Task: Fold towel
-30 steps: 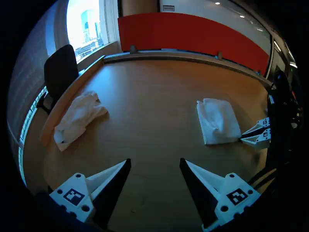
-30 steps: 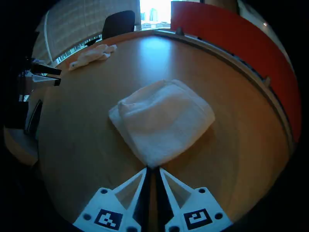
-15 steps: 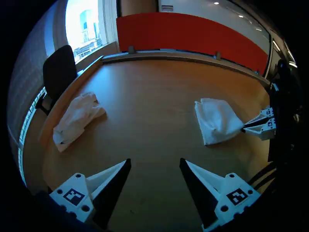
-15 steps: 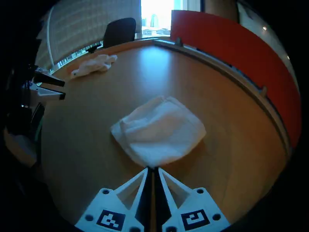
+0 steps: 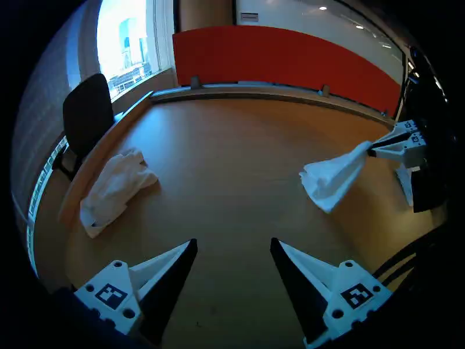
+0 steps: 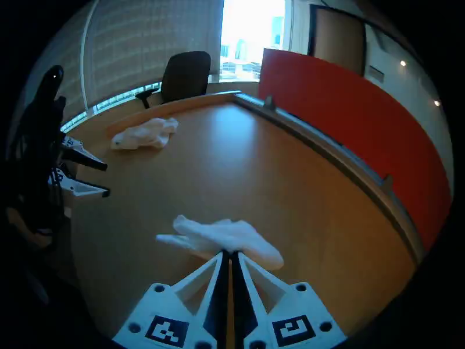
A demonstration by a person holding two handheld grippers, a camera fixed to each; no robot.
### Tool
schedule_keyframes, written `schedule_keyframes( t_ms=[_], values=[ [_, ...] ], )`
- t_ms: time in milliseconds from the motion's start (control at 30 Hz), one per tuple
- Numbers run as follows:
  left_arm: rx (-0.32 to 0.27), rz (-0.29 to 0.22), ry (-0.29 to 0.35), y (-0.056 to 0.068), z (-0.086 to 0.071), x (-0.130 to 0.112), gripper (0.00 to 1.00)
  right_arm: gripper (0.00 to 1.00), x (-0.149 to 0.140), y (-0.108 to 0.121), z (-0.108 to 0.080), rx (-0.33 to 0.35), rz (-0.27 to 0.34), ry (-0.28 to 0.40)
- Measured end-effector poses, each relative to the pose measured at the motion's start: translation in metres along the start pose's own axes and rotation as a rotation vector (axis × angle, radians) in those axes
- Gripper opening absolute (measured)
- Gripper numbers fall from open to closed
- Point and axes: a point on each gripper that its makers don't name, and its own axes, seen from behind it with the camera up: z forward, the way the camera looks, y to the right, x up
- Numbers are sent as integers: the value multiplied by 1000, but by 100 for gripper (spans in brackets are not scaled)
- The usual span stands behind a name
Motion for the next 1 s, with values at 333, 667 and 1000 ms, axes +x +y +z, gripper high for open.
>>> schedule_keyframes(
  t_ms=[333,667,1000],
  values=[
    [-8,10,13,3,-2,11,93,6,33,22,-29,-39,-11,39],
    [-18,22,19,7,0,18,94,6,29,37,-47,-70,12,47],
    [-33,29,19,14,3,22,93,6,26,68,-79,-114,53,70]
  ],
)
